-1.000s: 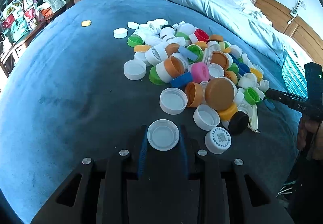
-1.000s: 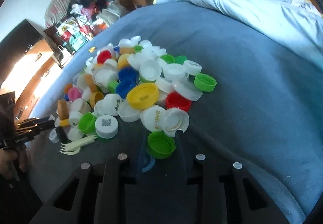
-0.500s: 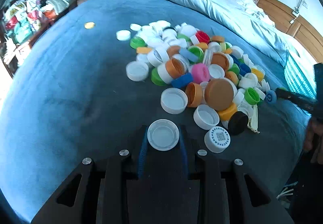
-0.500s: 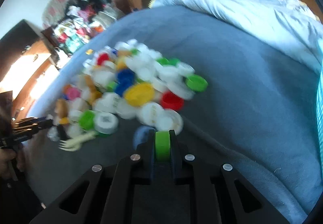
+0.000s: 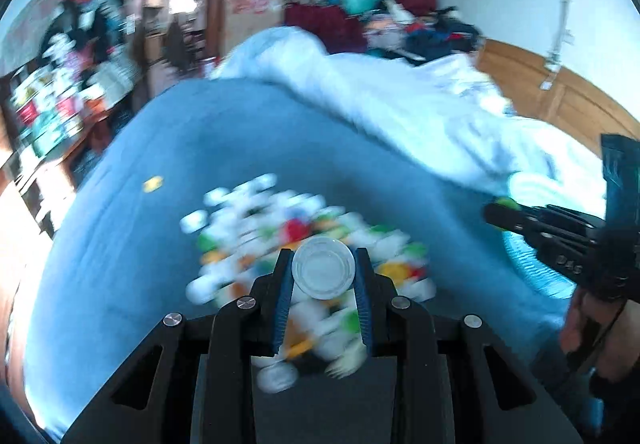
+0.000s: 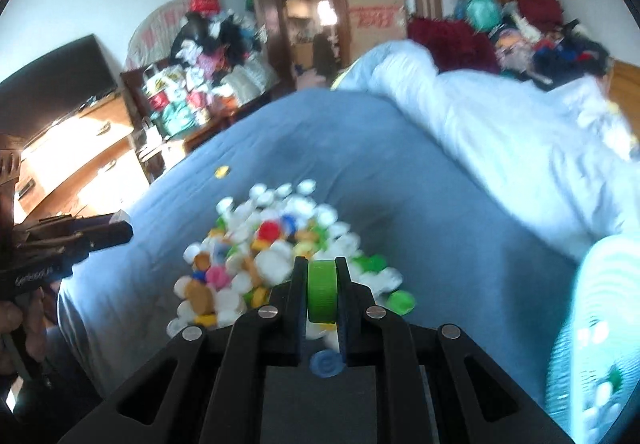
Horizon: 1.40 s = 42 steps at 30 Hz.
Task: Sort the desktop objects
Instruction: 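Carry both held caps over the teal basket, then open both grippers to drop the caps into the teal basket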
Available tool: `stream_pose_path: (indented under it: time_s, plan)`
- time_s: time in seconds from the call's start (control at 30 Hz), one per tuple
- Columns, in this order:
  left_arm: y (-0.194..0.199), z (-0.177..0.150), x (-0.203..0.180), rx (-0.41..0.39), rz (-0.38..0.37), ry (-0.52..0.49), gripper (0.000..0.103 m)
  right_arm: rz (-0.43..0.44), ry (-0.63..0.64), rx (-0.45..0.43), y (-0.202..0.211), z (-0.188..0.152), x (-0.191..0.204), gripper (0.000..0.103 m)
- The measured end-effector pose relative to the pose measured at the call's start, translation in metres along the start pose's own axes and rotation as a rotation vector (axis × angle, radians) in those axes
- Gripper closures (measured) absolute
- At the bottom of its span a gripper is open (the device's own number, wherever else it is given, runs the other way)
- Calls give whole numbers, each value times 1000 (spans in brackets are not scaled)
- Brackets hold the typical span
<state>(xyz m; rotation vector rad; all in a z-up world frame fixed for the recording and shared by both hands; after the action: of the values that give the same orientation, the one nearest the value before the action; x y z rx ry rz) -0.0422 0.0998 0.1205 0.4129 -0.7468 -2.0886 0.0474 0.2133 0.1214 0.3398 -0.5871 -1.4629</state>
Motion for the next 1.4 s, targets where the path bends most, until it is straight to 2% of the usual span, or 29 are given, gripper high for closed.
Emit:
stream_pose_path:
  time_s: [0.2,0.23,0.37,0.5,0.67,0.8,0.93,1.1,1.4]
  plan:
    - [0,55,-109,-55,-131,-95,78,-159,-47,-66,67,24,-66,90]
    - [0,62,-124,-60,-150,-106,78,-209,-70,-76,82,26,-85,90]
    - [-1,87,-184,-64,-219,-142,78,-317,-153,-69,125,20,-137,90]
    - [-5,103,-241,-56,-279,-177,78,-388,-220,-49,155,10,-181,90]
    - [-14,103,-306,8,-347,-213,78,-455,-285,8,185,-10,-231,90]
    - [-26,88,-366,108,-413,-284,78,-488,-336,43,200,-31,-261,90]
    - [-36,67,-419,176,-447,-356,78,-509,-378,54,215,-52,-282,90]
    - [-54,45,-455,251,-445,-403,78,-518,-405,67,221,-69,-296,90]
    - [-56,40,-471,256,-437,-420,78,-505,-411,69,220,-76,-306,90]
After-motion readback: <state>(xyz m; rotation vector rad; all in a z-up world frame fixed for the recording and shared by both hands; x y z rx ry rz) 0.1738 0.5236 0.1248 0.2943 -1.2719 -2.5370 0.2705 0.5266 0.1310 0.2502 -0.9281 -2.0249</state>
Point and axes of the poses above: each gripper's, at about its wrist camera, not at the fingertips, and y roughly against the way its jaws point, x to its left, z to its top, the point moved 10 cm from there along -y, roughly the way its jaws point, and after that the axes turned 8 degrees about z, right-handed, at the moved point
